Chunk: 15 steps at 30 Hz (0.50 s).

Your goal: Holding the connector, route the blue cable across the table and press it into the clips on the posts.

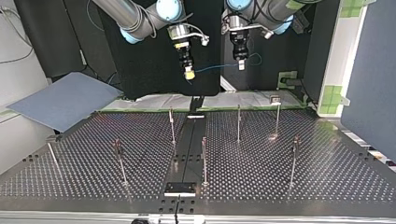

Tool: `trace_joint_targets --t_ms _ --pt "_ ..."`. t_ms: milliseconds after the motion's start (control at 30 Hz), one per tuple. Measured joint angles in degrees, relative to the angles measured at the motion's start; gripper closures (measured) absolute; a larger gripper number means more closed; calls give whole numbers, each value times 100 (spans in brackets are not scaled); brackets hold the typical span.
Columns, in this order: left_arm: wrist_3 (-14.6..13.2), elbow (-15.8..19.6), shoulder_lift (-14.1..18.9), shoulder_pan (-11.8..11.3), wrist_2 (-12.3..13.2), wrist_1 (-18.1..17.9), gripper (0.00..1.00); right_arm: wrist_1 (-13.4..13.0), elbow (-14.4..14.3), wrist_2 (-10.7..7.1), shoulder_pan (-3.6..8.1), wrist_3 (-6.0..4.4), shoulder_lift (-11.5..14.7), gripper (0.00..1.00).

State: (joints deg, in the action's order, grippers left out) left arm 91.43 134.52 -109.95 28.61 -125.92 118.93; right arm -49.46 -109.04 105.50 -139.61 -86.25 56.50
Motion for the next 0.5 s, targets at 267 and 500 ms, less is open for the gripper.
trace_joint_targets --t_ms 267,500 --pt "63 -4 474 -14 -369 333 100 383 120 -378 12 -381 383 100" --pt "-155 -76 877 -41 -343 388 100 788 365 -785 -15 -678 730 100"
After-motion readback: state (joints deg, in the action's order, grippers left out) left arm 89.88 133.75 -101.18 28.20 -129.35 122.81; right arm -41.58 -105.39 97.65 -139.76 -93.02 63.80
